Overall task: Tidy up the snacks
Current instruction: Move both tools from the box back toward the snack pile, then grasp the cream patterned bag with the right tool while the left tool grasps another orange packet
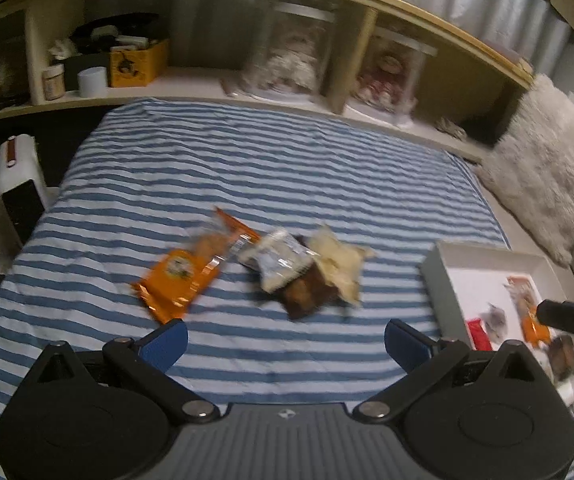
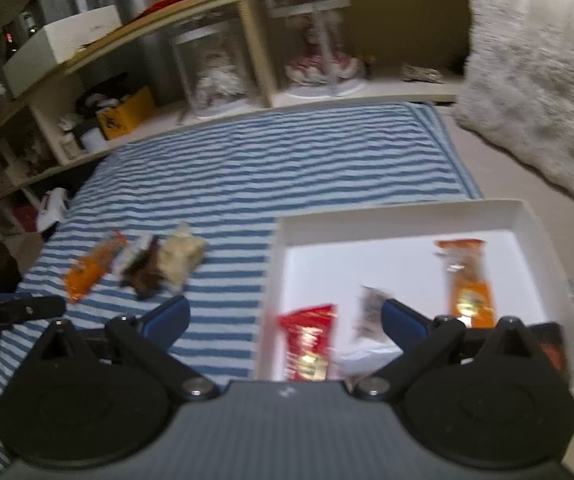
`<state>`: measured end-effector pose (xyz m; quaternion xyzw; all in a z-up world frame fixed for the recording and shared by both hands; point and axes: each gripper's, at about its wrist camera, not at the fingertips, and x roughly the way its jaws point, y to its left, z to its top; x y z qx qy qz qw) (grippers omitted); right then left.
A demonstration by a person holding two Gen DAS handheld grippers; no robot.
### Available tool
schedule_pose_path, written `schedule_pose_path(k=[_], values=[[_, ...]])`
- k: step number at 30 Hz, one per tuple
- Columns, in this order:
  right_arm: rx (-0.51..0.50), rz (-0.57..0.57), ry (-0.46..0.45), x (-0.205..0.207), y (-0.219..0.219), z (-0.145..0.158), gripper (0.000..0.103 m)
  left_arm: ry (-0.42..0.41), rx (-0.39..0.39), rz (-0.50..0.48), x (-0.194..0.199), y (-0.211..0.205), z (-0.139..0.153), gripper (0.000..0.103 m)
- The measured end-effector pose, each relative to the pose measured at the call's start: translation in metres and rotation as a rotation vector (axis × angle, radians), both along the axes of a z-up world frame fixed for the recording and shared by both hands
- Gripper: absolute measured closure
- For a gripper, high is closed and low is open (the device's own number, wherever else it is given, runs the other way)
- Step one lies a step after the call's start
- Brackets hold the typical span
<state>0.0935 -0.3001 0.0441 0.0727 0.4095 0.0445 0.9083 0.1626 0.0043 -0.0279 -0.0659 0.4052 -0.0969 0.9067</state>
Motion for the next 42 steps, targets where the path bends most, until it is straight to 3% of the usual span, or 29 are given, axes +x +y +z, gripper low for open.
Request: schedule_pose_path(k=[7, 13, 16, 21, 23, 28, 34, 39, 42], values=[[0.074, 0.042, -0.033, 0.033, 0.049, -0.017, 0.0, -0.055, -0.041, 0.063, 0.019, 0.043, -0.003, 0.0], [0.228, -0.037, -0.064, 0.064, 0.069, -0.049, 0.0, -0.104, -0.103, 0.092, 0.036, 0.068, -0.021, 0.0], [0.288, -0.074, -0.039, 0.081, 0.07, -0.071, 0.0, -0.116, -0.072, 0.078, 0.047, 0.069, -0.029, 0.0], [0.308, -0.039, 0.035, 0.105, 0.072, -0.104, 0.002, -0.107, 0.01, 0.036, 0.064, 0.065, -0.049, 0.0], [0.336, -0.042, 0.054, 0.112, 0.069, -0.114, 0.021, -0.098, 0.02, 0.012, 0.069, 0.064, -0.058, 0.0], [0.396, -0.01, 0.11, 0.124, 0.064, -0.133, 0.044, -0.103, 0.023, 0.009, 0.079, 0.065, -0.075, 0.0], [0.338, 0.075, 0.125, 0.13, 0.078, -0.141, 0.082, -0.109, -0.03, 0.023, 0.09, 0.071, -0.088, 0.0], [0.228, 0.155, 0.105, 0.117, 0.09, -0.124, 0.086, -0.096, -0.078, -0.042, 0.094, 0.067, -0.094, 0.0], [0.185, 0.19, 0.134, 0.105, 0.09, -0.111, 0.086, -0.06, -0.068, -0.113, 0.091, 0.06, -0.096, 0.0]])
